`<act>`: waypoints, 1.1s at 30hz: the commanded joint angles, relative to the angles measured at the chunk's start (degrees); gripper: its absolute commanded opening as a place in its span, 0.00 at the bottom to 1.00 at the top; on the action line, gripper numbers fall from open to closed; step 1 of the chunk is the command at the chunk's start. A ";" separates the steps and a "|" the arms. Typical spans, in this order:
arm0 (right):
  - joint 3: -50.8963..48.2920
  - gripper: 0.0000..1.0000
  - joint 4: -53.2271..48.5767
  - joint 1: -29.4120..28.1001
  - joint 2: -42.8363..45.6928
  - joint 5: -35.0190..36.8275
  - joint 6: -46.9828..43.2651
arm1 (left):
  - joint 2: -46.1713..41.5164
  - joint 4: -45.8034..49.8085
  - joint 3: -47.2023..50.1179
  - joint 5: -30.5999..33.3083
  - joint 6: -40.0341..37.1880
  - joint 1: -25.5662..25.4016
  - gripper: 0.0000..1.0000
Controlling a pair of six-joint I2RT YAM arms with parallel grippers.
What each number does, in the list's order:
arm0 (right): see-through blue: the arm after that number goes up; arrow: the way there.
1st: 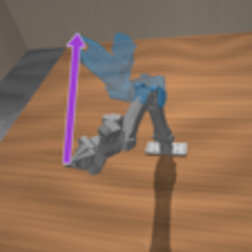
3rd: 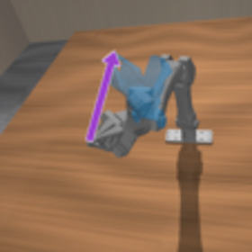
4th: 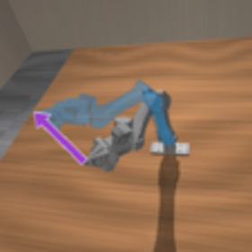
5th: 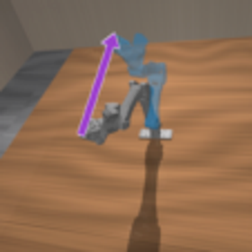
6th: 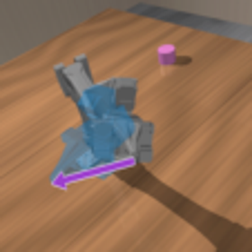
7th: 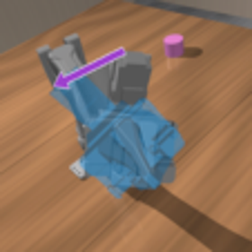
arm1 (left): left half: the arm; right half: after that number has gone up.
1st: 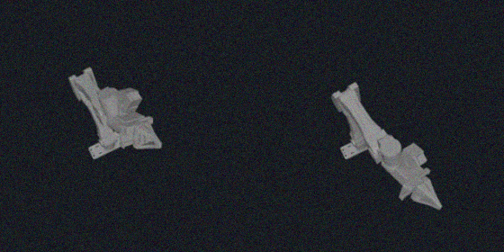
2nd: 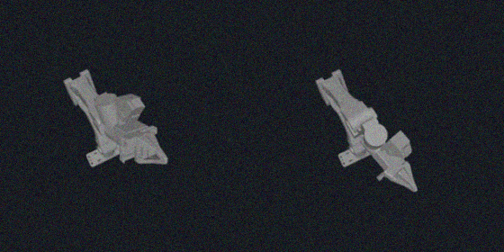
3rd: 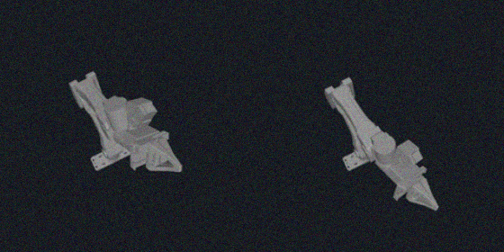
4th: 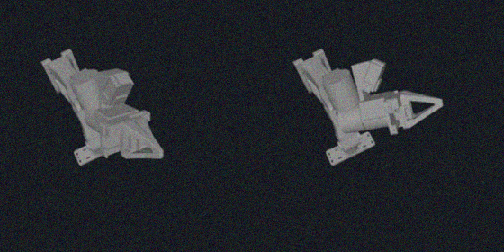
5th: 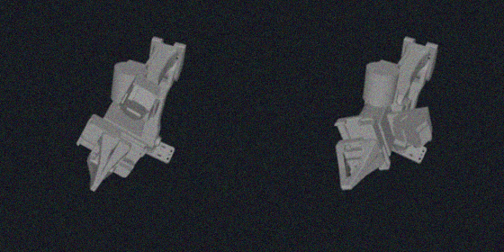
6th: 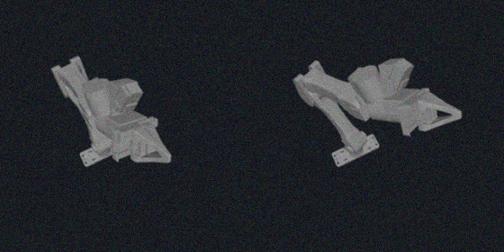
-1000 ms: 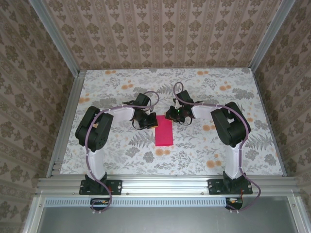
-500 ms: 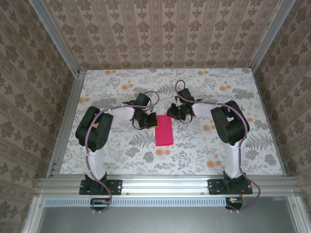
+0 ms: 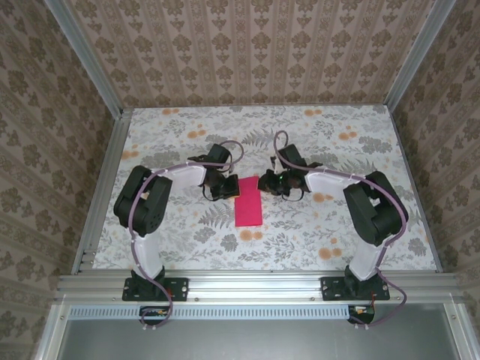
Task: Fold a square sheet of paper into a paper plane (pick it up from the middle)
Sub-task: First fold in half a square sheet of paper at the center of the table.
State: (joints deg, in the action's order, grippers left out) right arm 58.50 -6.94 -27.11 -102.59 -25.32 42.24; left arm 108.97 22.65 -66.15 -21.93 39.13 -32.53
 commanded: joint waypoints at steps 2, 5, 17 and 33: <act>-1.41 0.17 -0.15 -2.29 -0.88 -3.07 0.78 | -3.09 3.59 2.23 2.51 -0.32 0.45 0.00; -1.38 0.16 1.25 -3.41 -1.56 -4.27 1.33 | -3.96 2.93 3.32 2.25 0.31 0.45 0.00; -0.12 0.15 0.23 -3.82 -6.05 -3.19 0.56 | -6.26 1.44 3.14 -0.56 0.98 0.71 0.00; -2.20 0.15 5.32 -3.30 -6.77 -3.78 2.41 | 1.13 -8.68 -6.74 -10.98 3.01 -0.24 0.08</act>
State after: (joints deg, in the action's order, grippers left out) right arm 56.99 -2.96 -30.70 -108.03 -28.56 43.77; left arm 107.24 15.38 -70.76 -30.09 41.17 -32.14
